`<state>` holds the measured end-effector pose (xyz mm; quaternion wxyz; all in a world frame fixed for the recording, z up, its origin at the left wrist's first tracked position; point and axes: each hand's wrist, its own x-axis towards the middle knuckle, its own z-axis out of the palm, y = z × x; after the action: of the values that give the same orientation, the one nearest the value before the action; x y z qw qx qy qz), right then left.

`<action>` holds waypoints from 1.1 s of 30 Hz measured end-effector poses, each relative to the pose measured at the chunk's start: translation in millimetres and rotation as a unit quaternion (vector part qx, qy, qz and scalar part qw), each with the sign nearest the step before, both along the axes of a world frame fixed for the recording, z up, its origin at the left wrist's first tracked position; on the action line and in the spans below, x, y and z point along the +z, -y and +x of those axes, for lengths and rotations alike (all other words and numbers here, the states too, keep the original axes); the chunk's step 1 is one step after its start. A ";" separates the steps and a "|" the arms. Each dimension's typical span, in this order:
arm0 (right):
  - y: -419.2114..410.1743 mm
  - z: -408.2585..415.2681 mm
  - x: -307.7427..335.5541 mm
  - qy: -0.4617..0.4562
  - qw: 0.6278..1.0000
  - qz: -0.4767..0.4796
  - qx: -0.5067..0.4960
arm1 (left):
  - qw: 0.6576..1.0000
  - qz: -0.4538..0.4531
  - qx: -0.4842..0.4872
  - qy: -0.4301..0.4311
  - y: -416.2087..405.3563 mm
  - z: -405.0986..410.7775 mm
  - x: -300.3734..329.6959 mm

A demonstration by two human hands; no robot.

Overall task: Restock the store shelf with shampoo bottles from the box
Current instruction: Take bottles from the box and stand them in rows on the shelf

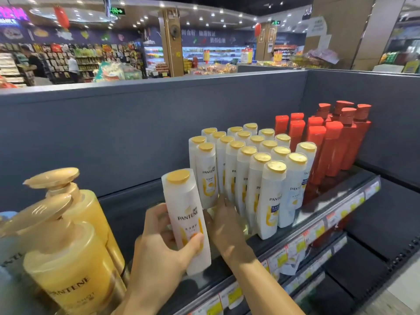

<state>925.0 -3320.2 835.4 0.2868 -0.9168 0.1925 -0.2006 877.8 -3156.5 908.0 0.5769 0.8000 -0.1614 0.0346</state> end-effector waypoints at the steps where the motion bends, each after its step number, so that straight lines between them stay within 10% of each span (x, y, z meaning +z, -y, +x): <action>1: 0.7 -5.1 3.8 0.003 1.000 -0.009 0.010 | 1.000 0.000 -0.004 0.006 0.9 2.7 1.8; 15: 26.2 -66.1 -14.0 -0.045 0.970 -0.185 0.149 | 0.999 -0.003 -0.049 0.021 61.2 47.7 -4.1; 33: 20.7 -72.0 -16.8 -0.004 0.988 -0.123 0.091 | 0.994 0.103 0.047 -0.002 96.3 59.3 -30.6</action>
<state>853.0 -3340.8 818.6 0.1884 -0.9595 0.0838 -0.1921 937.1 -3252.8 877.4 0.4895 0.8619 -0.1250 0.0435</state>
